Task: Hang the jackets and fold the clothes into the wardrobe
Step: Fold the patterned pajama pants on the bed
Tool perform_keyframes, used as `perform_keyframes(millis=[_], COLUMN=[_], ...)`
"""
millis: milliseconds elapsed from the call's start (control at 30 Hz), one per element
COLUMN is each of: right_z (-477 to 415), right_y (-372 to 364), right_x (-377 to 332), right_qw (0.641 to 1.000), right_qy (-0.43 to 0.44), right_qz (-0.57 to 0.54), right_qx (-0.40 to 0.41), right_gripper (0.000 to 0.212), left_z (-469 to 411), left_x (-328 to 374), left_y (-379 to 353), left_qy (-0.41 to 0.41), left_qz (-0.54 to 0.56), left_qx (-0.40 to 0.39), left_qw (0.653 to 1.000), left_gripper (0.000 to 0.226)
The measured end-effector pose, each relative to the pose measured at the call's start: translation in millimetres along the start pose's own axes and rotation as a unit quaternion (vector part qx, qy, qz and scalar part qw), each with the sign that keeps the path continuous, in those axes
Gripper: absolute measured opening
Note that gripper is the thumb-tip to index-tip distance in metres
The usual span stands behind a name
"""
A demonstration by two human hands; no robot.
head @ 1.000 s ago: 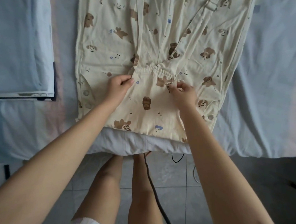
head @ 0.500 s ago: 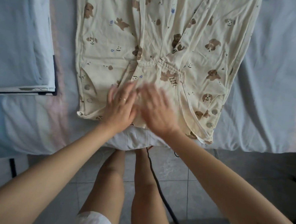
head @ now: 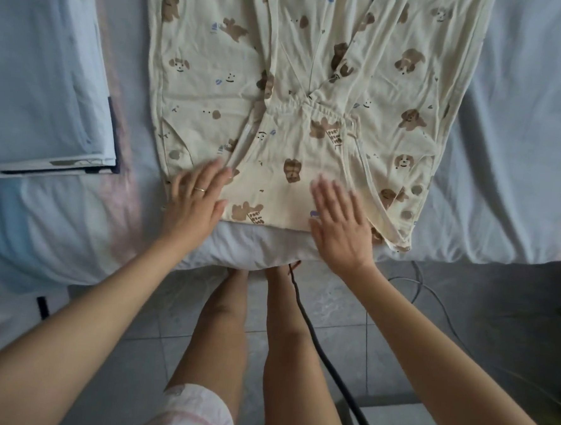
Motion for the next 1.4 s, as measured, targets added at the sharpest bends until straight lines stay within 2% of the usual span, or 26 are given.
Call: perform_keyframes(millis=[33, 100, 200, 267, 334, 434, 501, 567, 667, 801, 901, 968, 1034, 1068, 1135, 1235, 1268, 1301, 1401], right_z=[9, 21, 36, 40, 41, 37, 33, 31, 31, 34, 34, 39, 56, 67, 84, 88, 88, 87, 83], right_y=[-5, -14, -2, 14, 19, 10, 5, 5, 7, 8, 1, -1, -1, -3, -20, -45, -49, -53, -54], right_x=[1, 31, 70, 79, 90, 99, 101, 102, 100, 105, 103, 103, 111, 117, 119, 107, 105, 105, 97], right_qw=[1.000, 0.999, 0.994, 0.982, 0.967, 0.938, 0.916, 0.904, 0.906, 0.898, 0.887, 0.867, 0.811, 0.762, 0.631, 0.426, 0.387, 0.367, 0.344], right_qy=[0.022, -0.010, -0.062, -0.112, -0.193, -0.291, -0.322, -0.338, -0.329, -0.351, -0.387, -0.431, -0.525, -0.582, -0.656, -0.664, -0.664, -0.661, -0.636], right_qz=[0.001, -0.024, -0.092, -0.151, -0.161, -0.189, -0.239, -0.260, -0.265, -0.263, -0.252, -0.248, -0.256, -0.280, -0.412, -0.612, -0.637, -0.652, -0.689], right_qx=[-0.015, -0.034, -0.018, 0.018, 0.041, 0.014, 0.011, 0.025, 0.030, 0.022, 0.006, 0.016, 0.037, 0.044, 0.043, 0.052, 0.054, 0.051, 0.040], right_gripper=[0.057, 0.055, 0.049, 0.040, 0.028, 0.022, 0.021, 0.020, 0.017, 0.017, 0.019, 0.018, 0.028, 0.040, 0.063, 0.068, 0.062, 0.055, 0.044], left_z=[2, 10, 20, 21, 19, 15, 12, 8, 8, 7, -1, -2, 12, 23, 50, 82, 83, 78, 64], left_x=[4, -10, -39, -47, -46, -47, -51, -52, -50, -47, -44, -40, -43, -46, -53, -64, -67, -70, -65], left_y=[1, 4, 2, -2, -8, -16, -21, -21, -16, 0, 10, 16, 15, 14, 11, -1, -6, -11, -27], left_qy=[-0.008, 0.061, 0.173, 0.203, 0.221, 0.241, 0.243, 0.242, 0.233, 0.155, 0.104, 0.101, 0.146, 0.184, 0.287, 0.425, 0.439, 0.440, 0.426], left_qz=[0.012, 0.110, 0.325, 0.385, 0.405, 0.387, 0.352, 0.326, 0.304, 0.196, 0.109, 0.074, 0.100, 0.141, 0.191, 0.214, 0.255, 0.306, 0.439], left_qx=[0.006, 0.035, 0.069, 0.049, 0.017, -0.039, -0.093, -0.127, -0.107, -0.062, -0.047, -0.024, 0.016, 0.047, 0.098, 0.083, 0.085, 0.084, 0.007], left_qw=[1.000, 0.991, 0.927, 0.899, 0.887, 0.889, 0.899, 0.905, 0.918, 0.966, 0.987, 0.992, 0.984, 0.972, 0.933, 0.876, 0.857, 0.840, 0.791], left_gripper=[0.051, 0.046, 0.021, 0.021, 0.019, 0.014, 0.029, 0.028, 0.017, 0.033, 0.030, 0.030, 0.030, 0.029, 0.034, 0.077, 0.086, 0.090, 0.099])
Point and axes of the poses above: each hand's wrist, its own z-axis away from the middle knuckle, its own y-axis out of the back of the hand, x = y × z, the point moved 9 cm from there along -z, towards the middle knuckle, and after that the axes turned 13 degrees about -y, right-handed, at the moved point
